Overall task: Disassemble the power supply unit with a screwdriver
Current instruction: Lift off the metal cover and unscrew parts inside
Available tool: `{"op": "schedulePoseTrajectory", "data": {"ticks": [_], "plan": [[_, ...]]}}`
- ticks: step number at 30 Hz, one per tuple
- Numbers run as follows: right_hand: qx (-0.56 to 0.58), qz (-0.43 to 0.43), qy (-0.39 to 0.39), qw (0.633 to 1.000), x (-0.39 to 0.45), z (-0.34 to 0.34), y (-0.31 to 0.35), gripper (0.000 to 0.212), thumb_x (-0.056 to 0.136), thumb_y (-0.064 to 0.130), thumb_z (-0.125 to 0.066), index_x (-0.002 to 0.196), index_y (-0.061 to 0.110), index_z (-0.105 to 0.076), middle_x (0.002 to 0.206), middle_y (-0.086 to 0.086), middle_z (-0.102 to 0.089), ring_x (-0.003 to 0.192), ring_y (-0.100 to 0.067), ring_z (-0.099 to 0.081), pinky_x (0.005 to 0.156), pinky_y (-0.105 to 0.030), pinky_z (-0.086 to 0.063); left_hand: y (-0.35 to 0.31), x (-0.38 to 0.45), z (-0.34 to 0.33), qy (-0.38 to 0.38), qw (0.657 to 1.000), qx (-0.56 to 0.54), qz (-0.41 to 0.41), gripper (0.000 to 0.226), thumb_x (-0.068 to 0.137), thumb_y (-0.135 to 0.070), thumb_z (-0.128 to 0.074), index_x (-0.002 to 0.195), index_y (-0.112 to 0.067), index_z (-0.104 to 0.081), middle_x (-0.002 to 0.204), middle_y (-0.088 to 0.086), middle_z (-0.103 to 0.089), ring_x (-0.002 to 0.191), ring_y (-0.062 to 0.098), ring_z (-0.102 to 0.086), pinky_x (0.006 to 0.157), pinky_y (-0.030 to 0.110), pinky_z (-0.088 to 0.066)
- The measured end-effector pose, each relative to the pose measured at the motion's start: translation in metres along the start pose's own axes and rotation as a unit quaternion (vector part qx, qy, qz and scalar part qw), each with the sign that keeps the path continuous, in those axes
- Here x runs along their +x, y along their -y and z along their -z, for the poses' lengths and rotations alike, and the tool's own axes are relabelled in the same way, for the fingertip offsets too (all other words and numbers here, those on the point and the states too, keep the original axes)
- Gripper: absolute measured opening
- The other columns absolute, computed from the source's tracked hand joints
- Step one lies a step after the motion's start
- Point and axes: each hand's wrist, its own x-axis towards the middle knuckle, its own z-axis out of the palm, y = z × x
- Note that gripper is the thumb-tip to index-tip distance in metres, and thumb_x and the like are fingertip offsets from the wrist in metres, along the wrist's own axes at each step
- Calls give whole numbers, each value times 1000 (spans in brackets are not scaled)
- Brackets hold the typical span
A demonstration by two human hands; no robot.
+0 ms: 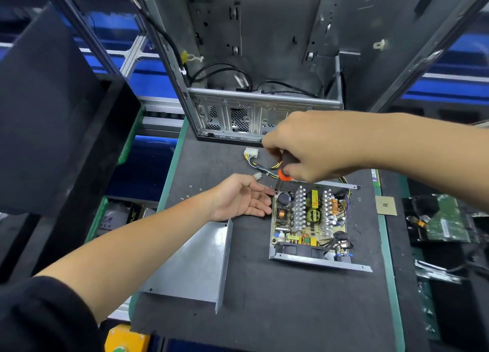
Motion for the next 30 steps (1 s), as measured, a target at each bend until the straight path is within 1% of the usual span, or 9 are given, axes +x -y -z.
{"op": "schedulePoseTrajectory", "data": {"ticks": [3,5,8,13,17,20,22,27,30], "plan": [[48,23,47,997,-2,3,1,23,75,5,-61,86,24,-55,91,3,-63,83,-17,-58,70,-38,-52,0,0,0,0,1000,0,3,44,70,-20,-50,108,1,-57,79,11,-62,76,27,-66,71,30,-52],[34,12,42,998,-1,0,1,14,83,21,-66,90,23,-54,88,4,-59,80,-17,-55,68,-38,-49,-1,-1,-1,-2,1000,3,3,43,70,-19,-50,107,0,-57,78,11,-62,76,27,-65,72,30,-52],[-11,-45,17,999,2,-1,0,27,98,45,-45,84,21,-48,73,3,-42,63,-14,-45,56,-34,-35,-1,-1,-2,-4,1000,6,2,43,69,-19,-49,107,0,-57,78,11,-62,77,27,-66,74,31,-52],[-8,-1,-3,1000,2,-1,-3,5,92,22,-53,93,19,-56,75,2,-50,73,-23,-52,56,-33,-38,-1,-1,-2,-3,1000,9,1,45,69,-19,-49,108,1,-57,78,10,-62,77,27,-66,72,30,-53],[63,27,43,997,-1,6,-1,23,76,4,-58,87,24,-53,86,7,-66,83,-18,-59,69,-34,-50,-1,-1,-2,-1,1000,7,3,46,69,-18,-49,109,1,-56,78,10,-62,76,26,-67,69,29,-54],[20,-7,29,999,2,-2,-1,21,89,37,-63,91,23,-48,79,6,-53,73,-17,-52,60,-35,-42,-2,-1,-2,0,1000,7,4,45,69,-18,-49,109,1,-56,78,10,-61,77,27,-66,72,30,-52],[-22,-62,17,998,3,-2,-1,33,97,54,-42,91,21,-42,72,4,-36,64,-18,-43,58,-36,-35,-2,-2,-2,0,1000,8,4,45,69,-18,-49,109,1,-56,78,10,-61,77,26,-66,73,30,-53],[9,-2,-8,1000,0,-2,-5,8,92,27,-53,90,21,-49,76,3,-49,76,-24,-52,63,-36,-42,-1,-1,-2,0,1000,11,5,47,68,-18,-49,110,1,-56,78,9,-62,76,25,-67,70,29,-54],[59,23,34,997,-4,4,-5,19,78,7,-60,87,23,-55,89,4,-64,83,-19,-58,72,-35,-49,-1,-2,-2,0,1000,9,4,48,68,-18,-49,111,2,-56,79,10,-61,77,26,-66,70,29,-54]]}}
